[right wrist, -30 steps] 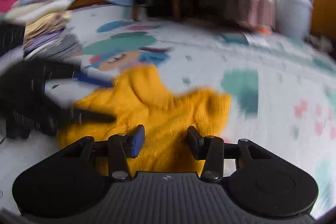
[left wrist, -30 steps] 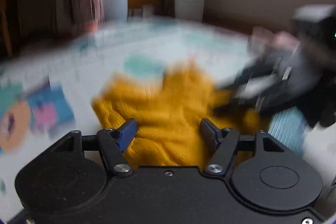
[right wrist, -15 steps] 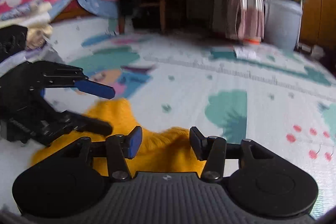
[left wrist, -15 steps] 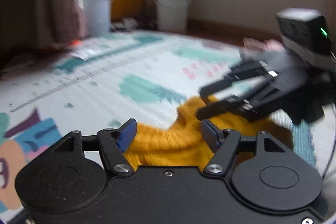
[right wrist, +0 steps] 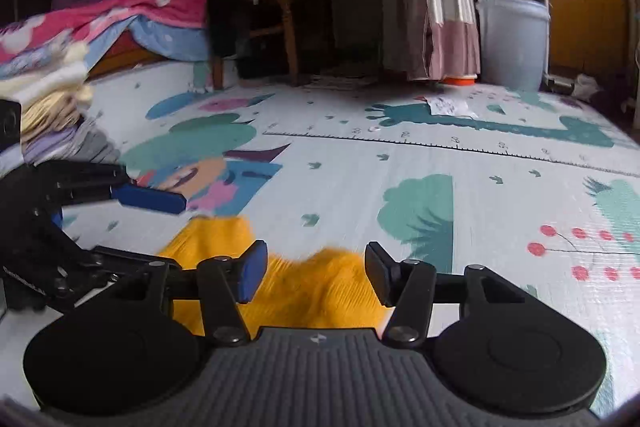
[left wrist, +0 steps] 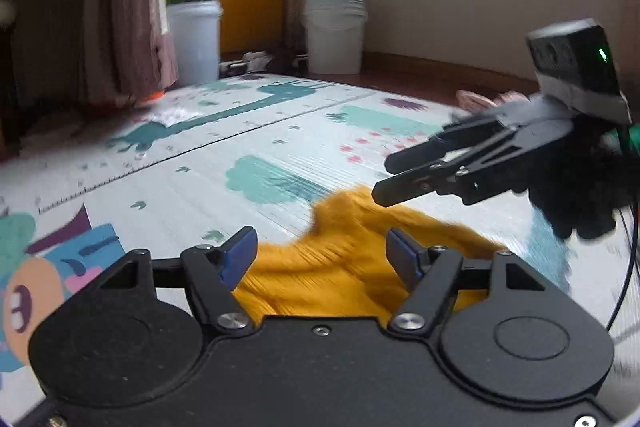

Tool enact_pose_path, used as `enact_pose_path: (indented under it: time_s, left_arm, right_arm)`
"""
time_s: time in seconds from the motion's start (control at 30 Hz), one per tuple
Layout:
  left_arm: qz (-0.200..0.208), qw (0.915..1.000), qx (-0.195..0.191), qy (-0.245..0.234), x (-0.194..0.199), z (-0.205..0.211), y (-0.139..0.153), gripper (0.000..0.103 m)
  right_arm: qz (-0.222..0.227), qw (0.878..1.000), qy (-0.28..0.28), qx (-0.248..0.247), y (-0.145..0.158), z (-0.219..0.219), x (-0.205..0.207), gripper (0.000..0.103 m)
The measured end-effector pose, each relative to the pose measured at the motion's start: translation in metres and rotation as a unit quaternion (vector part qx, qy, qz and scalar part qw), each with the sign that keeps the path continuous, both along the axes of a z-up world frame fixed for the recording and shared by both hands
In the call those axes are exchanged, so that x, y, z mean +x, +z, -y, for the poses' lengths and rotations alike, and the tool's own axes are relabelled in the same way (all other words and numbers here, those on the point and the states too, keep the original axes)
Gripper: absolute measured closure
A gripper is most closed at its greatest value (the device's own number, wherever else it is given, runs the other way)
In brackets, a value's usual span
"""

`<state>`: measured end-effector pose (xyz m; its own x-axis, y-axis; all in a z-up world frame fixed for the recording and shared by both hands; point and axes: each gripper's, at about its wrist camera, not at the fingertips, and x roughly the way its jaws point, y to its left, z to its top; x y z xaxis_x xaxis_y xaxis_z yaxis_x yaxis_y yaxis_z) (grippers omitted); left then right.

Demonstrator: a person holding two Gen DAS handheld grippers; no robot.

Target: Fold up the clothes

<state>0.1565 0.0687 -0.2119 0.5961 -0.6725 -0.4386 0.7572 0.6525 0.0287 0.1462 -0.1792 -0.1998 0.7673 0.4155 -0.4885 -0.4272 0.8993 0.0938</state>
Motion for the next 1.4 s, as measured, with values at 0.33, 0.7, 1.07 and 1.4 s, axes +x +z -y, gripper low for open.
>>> enact_pose_path:
  time_s: [0.33,0.7,1.07,1.4]
  left_arm:
    - [-0.029,0.9955,0.072,-0.053,-0.026,0.009,-0.051,0.038]
    - [0.002,0.9992,0.016,-0.036,0.035,0.005,0.007,0.037]
    - [-0.052,0.9975,0.045,-0.013,0.044,0.017,-0.023,0.035]
    - [-0.277,0.9155,-0.214,0.199,0.034,-0.066,-0.039,0.028]
  right_arm:
    - [-0.046,0.999,0.021,-0.007,-0.044,-0.009,-0.055,0.054]
    - [0.023,0.998,0.025,-0.055,-0.002,-0.018,-0.004,0.058]
    - [-0.033,0.999,0.012,-0.041,-0.046,-0.015,0.009,0.052]
    - [-0.156,0.961,-0.128,0.188,-0.031,0.038,-0.005,0.025]
